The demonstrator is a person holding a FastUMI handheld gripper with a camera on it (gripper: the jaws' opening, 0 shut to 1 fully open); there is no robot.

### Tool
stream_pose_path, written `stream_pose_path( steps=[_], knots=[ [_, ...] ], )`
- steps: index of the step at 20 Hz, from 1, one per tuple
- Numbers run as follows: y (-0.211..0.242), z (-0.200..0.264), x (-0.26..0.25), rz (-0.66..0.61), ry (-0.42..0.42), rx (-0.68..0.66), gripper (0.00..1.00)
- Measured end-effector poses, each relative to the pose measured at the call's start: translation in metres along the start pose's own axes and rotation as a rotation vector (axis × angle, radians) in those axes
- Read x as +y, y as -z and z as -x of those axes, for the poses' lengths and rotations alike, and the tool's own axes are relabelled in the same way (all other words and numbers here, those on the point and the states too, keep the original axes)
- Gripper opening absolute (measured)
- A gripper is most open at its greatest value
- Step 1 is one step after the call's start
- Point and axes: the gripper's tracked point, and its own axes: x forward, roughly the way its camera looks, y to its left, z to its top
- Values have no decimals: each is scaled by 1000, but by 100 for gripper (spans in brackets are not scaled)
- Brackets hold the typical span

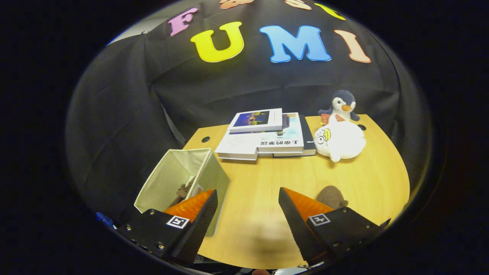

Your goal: Open the storage box then place both shoes into the box .Put the left shoe in first, then the right shoe, with the right side of both shoes facing outward in a uniform manner.

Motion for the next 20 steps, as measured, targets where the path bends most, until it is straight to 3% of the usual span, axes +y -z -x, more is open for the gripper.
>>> stream_pose_path(
  steps=[10,20],
  knots=[
    [37,22,-103,-17,147,27,98],
    [83,22,-170,33,252,112,98]
  ],
)
